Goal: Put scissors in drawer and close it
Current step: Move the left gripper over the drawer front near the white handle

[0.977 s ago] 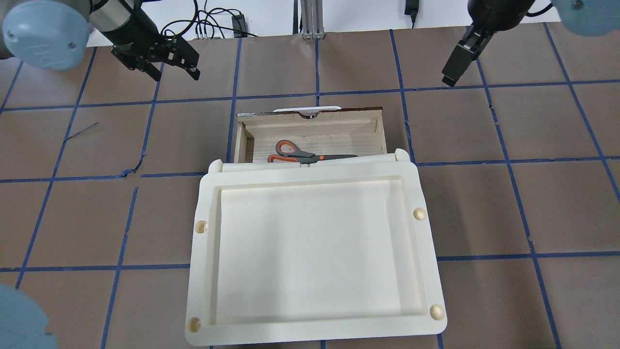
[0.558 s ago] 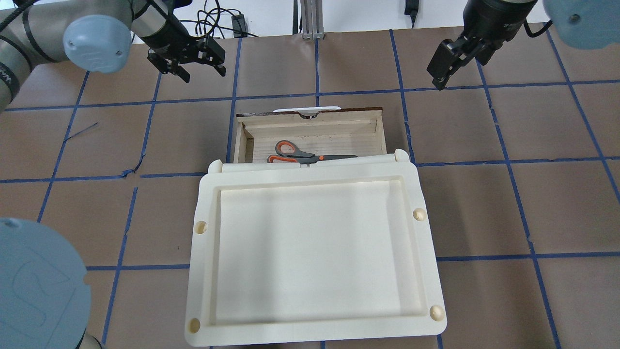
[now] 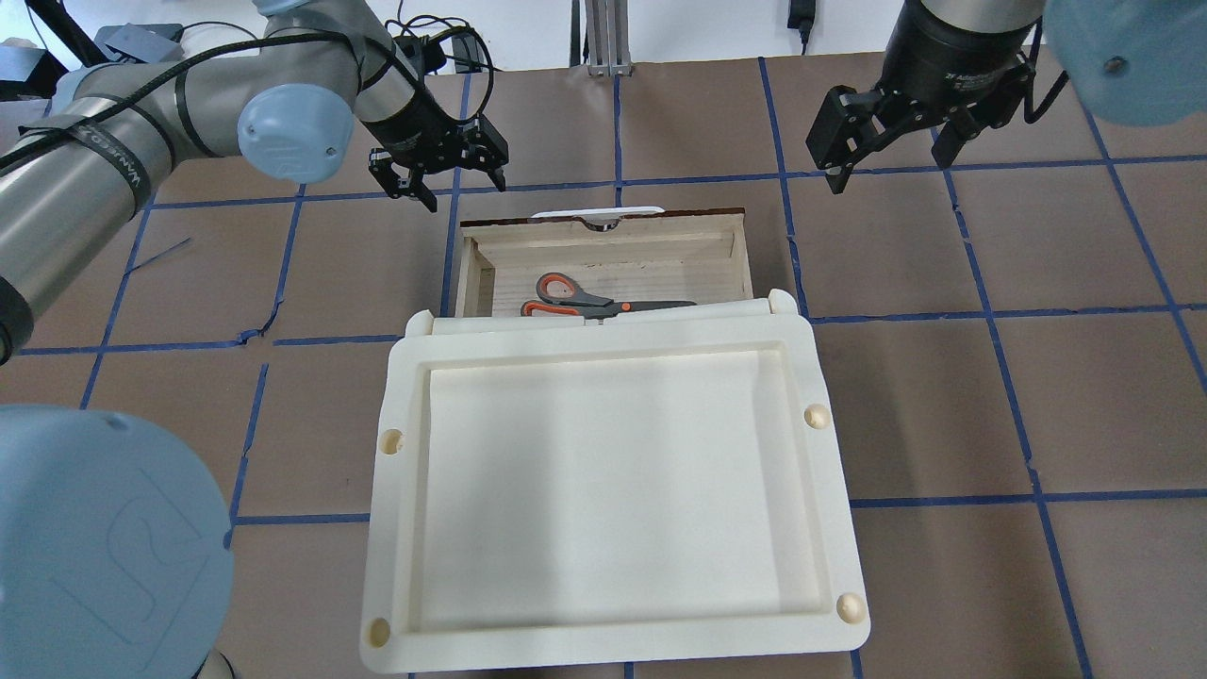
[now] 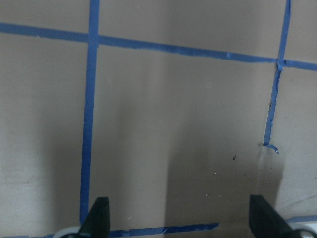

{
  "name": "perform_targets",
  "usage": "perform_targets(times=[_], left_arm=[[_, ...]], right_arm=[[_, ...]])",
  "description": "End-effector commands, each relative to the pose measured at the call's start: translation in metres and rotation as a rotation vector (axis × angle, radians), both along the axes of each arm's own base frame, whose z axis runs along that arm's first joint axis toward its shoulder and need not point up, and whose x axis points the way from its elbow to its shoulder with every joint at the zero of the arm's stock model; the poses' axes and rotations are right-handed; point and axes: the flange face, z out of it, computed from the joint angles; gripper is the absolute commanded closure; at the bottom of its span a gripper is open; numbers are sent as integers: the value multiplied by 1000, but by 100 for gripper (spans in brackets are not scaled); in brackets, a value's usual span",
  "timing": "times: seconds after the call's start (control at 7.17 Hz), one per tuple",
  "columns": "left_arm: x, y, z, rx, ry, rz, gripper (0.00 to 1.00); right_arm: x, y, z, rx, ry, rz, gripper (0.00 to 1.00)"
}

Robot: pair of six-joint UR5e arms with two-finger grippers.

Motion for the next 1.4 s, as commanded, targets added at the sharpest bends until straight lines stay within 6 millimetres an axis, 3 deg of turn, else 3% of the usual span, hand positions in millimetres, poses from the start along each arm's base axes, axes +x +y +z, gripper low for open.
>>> perform_targets(times=[0.0, 0.28, 0.7, 0.84, 1.26], left_arm=[[-9, 13, -7, 69, 0, 3, 0], [-10, 30, 11, 125, -6, 1, 0], [-9, 40, 18, 162, -9, 1, 0], [-9, 44, 19, 177, -8, 1, 0], [-9, 66, 38, 220, -11, 0, 0]], right_arm=[[-6, -1, -3, 5, -1, -27, 0], [-17, -4, -2, 2, 0, -56, 0], [-26, -13, -5, -15, -5, -84, 0], [-26, -16, 7, -55, -6, -87, 0], [-37, -14, 15, -86, 7, -106, 0]])
